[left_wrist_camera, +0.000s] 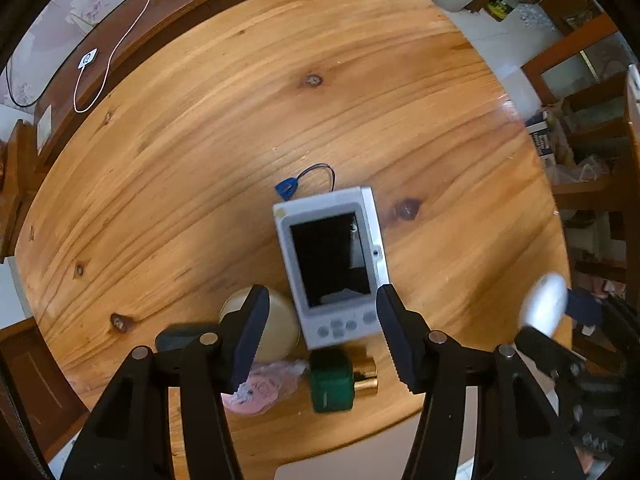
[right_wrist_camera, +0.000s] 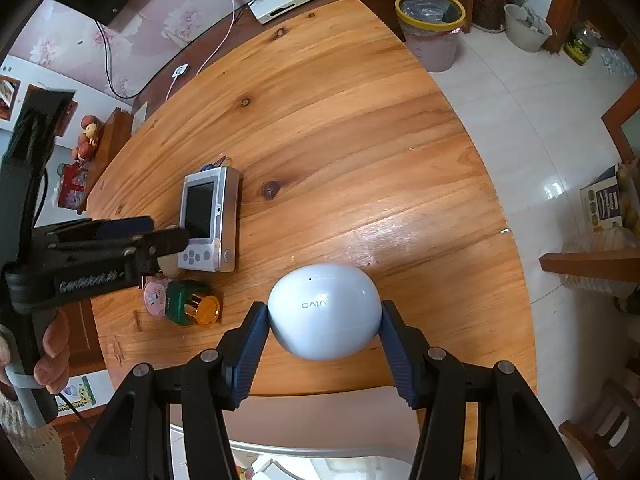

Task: Organize rigid objects
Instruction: 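Carry the device with the left tool into the tray while the right tool carries the earbud case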

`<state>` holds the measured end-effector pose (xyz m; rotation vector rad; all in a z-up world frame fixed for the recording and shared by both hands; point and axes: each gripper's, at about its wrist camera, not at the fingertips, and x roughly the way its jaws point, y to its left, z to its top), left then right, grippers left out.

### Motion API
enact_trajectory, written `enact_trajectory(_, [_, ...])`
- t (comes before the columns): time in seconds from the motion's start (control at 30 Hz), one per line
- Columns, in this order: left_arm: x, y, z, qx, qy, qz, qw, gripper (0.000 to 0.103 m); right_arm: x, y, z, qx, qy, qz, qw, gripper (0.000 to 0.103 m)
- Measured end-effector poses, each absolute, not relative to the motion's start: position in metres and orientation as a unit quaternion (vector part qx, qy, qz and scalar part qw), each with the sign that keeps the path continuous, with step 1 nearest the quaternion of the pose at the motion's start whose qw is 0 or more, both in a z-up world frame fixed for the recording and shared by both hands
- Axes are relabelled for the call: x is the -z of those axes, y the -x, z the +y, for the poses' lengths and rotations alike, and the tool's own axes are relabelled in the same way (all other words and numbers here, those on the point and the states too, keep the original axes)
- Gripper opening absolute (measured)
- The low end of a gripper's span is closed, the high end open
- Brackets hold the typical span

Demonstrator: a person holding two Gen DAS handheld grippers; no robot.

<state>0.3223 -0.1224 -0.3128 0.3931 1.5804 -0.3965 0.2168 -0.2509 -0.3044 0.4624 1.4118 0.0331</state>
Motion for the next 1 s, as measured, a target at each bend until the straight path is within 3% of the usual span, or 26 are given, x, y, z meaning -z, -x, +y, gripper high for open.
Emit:
enact_trajectory(0.1, [0.32,-0.325,-0.125,0.17,-0.174,0.708,0.663,0.065,0.306,-0.216,-0.255,-0.013,-0.215,0.642,0.736,0.056])
enact_trajectory(0.33, [0.335,-0.327,-0.135,0.147,-0.174,0.719,0.657,0.068,0.31,-0.216,-0.259,-0.011,-0.223,0.643,0.733,0.056])
enact_trajectory(0.4, [0.338,-0.327,-0.134,0.14,-0.172,0.72,0.658,0.067,0.312,-0.216,-0.261,-0.01,-0.224,0.643,0.732,0.056])
enact_trajectory(0.43, [0.339,-0.325,-0.133,0.136,-0.174,0.716,0.663,0.06,0.313,-0.216,-0.263,-0.009,-0.225,0.643,0.732,0.056])
enact_trajectory(0.63, [0.334,-0.318,-0.119,0.135,-0.147,0.707,0.679,0.06,0.314,-0.217,-0.265,-0.013,-0.225,0.646,0.73,0.056])
enact_trajectory(1.0, [0.229,-0.255,-0.093,0.177,-0.114,0.659,0.722,0.06,0.267,-0.192,-0.258,-0.059,-0.224,0.614,0.755,0.056])
